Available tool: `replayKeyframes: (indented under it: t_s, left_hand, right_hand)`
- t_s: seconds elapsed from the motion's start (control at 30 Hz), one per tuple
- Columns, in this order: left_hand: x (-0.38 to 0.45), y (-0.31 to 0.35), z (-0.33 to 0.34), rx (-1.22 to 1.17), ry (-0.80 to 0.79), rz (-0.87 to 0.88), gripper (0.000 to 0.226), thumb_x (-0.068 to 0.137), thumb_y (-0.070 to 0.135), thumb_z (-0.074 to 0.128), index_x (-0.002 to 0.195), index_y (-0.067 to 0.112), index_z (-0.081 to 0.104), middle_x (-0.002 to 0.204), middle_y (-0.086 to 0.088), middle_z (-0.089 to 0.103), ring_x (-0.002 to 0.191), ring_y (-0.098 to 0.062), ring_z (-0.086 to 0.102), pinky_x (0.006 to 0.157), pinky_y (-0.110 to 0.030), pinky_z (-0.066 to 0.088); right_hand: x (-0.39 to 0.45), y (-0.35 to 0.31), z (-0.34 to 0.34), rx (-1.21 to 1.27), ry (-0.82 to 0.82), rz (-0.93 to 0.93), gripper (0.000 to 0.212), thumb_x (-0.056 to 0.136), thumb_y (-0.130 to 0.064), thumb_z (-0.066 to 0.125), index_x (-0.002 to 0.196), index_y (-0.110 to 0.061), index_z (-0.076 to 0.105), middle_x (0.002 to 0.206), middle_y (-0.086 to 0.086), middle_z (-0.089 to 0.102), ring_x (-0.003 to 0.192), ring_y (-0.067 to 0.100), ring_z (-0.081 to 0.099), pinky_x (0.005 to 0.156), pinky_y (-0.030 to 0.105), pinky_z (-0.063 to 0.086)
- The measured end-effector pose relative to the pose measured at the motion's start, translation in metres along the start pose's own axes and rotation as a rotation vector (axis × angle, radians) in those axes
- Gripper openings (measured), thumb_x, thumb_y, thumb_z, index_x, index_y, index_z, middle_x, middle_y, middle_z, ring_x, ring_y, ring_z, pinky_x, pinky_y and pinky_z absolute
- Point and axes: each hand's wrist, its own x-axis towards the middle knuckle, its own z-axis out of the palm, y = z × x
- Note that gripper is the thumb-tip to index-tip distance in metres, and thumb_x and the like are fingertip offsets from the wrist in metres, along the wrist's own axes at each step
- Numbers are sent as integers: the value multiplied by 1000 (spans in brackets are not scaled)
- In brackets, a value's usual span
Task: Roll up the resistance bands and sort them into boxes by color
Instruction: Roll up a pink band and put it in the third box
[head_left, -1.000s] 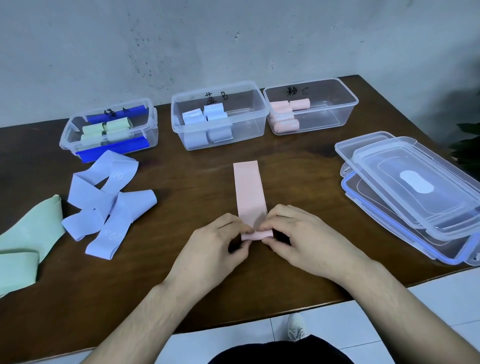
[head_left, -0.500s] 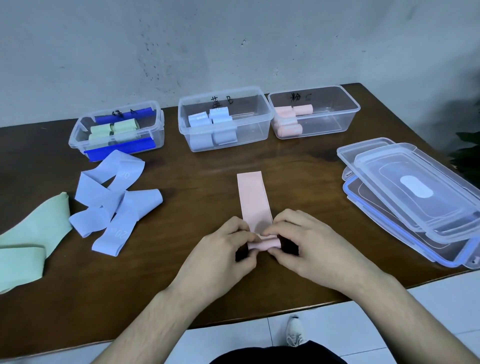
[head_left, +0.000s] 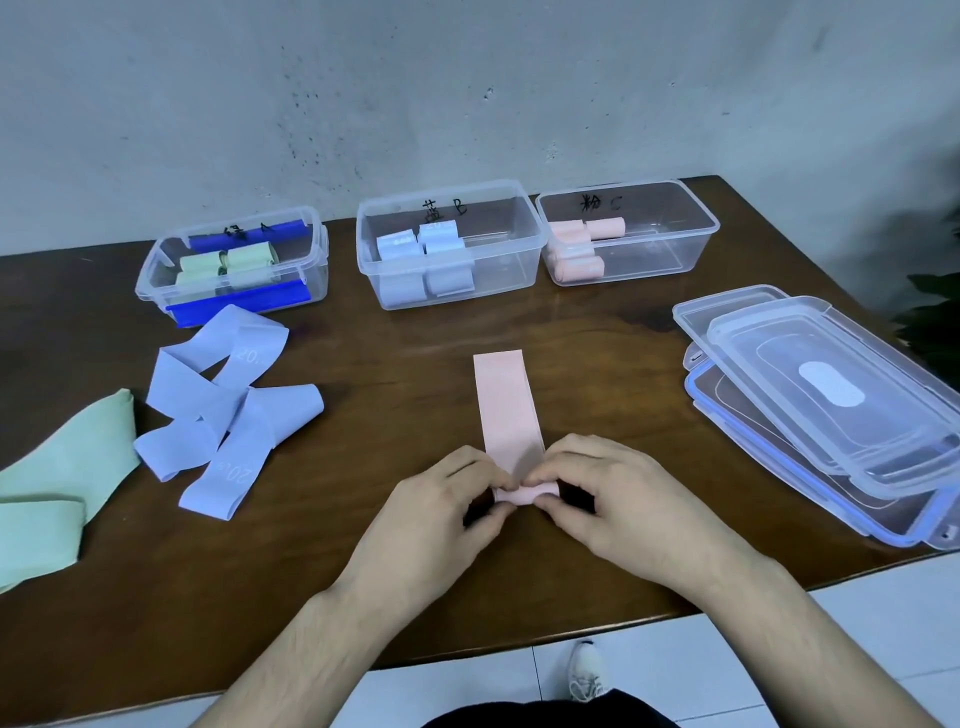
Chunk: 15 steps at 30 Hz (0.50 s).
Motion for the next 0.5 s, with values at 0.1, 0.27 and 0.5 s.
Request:
replayKeyframes:
  t_s: [0.1,0.27,0.5]
  left_hand:
    - [4,-3,-2,-13,-11,-19,15,91,29,68,105,27,73,105,19,63,85,13,53,72,1,38]
    - [7,-5,-3,-11,-19,-29,18,95,32,62,109,28,73,107,21,61,88,2,58,77,-3,41]
    - [3,-3,2,-3,14,5,19,89,26,72,108,28,71,109,17,60,81,10,52,68,2,36]
  right_hand:
    - [-2,2,1,-16,28,-2,28,95,-36,64,123,-40,63,113,-30,50,106,-4,46,88,14,45]
    - [-1,4,4,-19,24,5,24,95,-31,65,118,-37,65,109,-34,43,104,-6,47,85,9,41]
    - [6,8,2,-13,-2,-5,25,100,-35,55,124,-35,64,117,-26,53,109,-2,50,94,18,45]
